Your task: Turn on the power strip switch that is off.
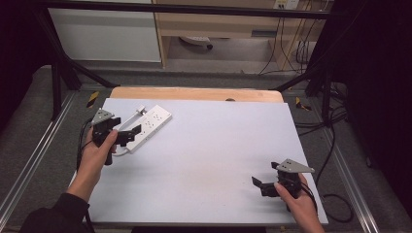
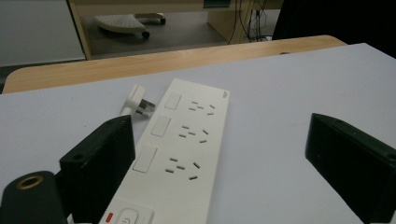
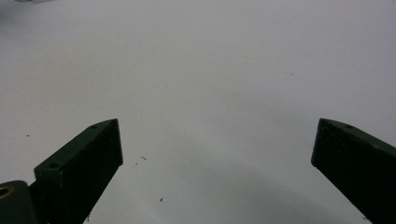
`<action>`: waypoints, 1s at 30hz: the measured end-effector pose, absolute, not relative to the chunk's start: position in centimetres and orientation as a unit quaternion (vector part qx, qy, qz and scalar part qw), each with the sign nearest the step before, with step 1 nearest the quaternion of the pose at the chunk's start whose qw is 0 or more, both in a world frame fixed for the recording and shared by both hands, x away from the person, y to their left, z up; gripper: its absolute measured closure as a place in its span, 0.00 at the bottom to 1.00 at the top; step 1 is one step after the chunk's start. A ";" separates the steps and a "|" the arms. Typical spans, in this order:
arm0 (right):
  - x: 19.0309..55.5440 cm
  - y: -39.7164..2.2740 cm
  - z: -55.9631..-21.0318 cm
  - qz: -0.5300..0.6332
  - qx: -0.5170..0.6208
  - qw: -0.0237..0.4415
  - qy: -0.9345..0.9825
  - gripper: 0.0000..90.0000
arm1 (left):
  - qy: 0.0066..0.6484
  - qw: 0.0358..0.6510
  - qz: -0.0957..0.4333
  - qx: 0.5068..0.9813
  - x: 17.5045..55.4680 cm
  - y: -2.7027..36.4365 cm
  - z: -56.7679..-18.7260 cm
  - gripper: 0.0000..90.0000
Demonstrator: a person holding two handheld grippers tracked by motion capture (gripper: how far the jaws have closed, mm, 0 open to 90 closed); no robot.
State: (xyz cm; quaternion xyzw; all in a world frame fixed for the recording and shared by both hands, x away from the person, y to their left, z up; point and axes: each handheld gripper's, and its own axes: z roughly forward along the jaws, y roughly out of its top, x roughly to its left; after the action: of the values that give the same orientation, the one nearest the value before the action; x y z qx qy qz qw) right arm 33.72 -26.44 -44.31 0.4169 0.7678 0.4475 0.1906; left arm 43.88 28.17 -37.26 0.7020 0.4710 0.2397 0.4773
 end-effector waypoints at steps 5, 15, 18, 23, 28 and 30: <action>33.7 -26.4 -44.3 0.447 0.418 0.191 0.768 0.03 | 0.465 0.485 0.245 0.699 42.6 27.9 -37.1 0.10; 33.7 -26.4 -44.3 0.447 0.418 0.191 0.767 0.03 | 0.459 0.502 0.250 0.689 39.5 27.5 -36.9 0.09; 33.7 -26.4 -44.3 0.446 0.417 0.192 0.769 0.03 | 0.456 0.505 0.248 0.690 38.4 27.5 -37.0 0.09; 33.7 -26.3 -44.3 0.445 0.417 0.191 0.769 0.03 | 0.450 0.509 0.242 0.693 36.8 27.5 -37.5 0.09; 33.7 -26.3 -44.3 0.445 0.417 0.193 0.769 0.03 | 0.445 0.509 0.236 0.698 35.2 27.6 -38.1 0.09; 33.7 -26.4 -44.3 0.445 0.417 0.193 0.769 0.03 | 0.444 0.508 0.233 0.700 34.6 27.7 -38.4 0.09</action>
State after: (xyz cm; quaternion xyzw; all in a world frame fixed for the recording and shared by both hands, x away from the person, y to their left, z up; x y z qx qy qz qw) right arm 33.67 -26.37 -44.31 0.4165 0.7688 0.4452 0.1932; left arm 34.64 27.71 -38.45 0.6999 0.4444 0.2333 0.5082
